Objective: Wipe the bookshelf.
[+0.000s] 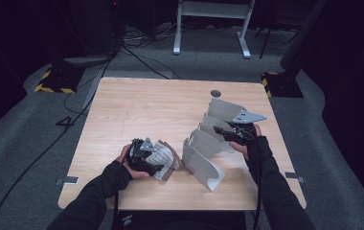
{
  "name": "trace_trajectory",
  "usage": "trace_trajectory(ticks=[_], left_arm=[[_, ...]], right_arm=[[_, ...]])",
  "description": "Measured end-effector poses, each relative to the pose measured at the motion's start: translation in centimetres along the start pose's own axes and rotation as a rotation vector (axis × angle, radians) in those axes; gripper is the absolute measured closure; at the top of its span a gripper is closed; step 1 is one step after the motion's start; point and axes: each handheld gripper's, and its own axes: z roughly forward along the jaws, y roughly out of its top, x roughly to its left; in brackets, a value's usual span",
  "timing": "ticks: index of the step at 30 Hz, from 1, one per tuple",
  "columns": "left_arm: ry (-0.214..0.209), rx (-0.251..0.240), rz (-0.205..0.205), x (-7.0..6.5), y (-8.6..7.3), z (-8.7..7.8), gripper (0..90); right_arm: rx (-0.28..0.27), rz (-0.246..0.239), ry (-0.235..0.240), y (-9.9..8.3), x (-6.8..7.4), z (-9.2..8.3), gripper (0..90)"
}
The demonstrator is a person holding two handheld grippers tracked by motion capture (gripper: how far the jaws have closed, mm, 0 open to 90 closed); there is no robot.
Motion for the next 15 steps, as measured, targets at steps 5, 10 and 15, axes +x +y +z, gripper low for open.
trace_trajectory(ticks=[5,10,15], left_arm=[[0.050,-0.056,0.030,-0.3,-0.1,-1.6,19.8],[0.068,-0.137,0.042,-1.0,0.3,-3.8,19.7],[0.067,-0.152,0.080,-2.3,0.9,-4.3,18.9]], right_arm=[[-0.003,-0.032,0.059,0.5,0.6,1.2,88.3],[-0.009,-0.045,0.102,1.0,1.0,2.0,89.5],[-0.009,-0.064,0.144,1.4,1.3,2.4,89.5]])
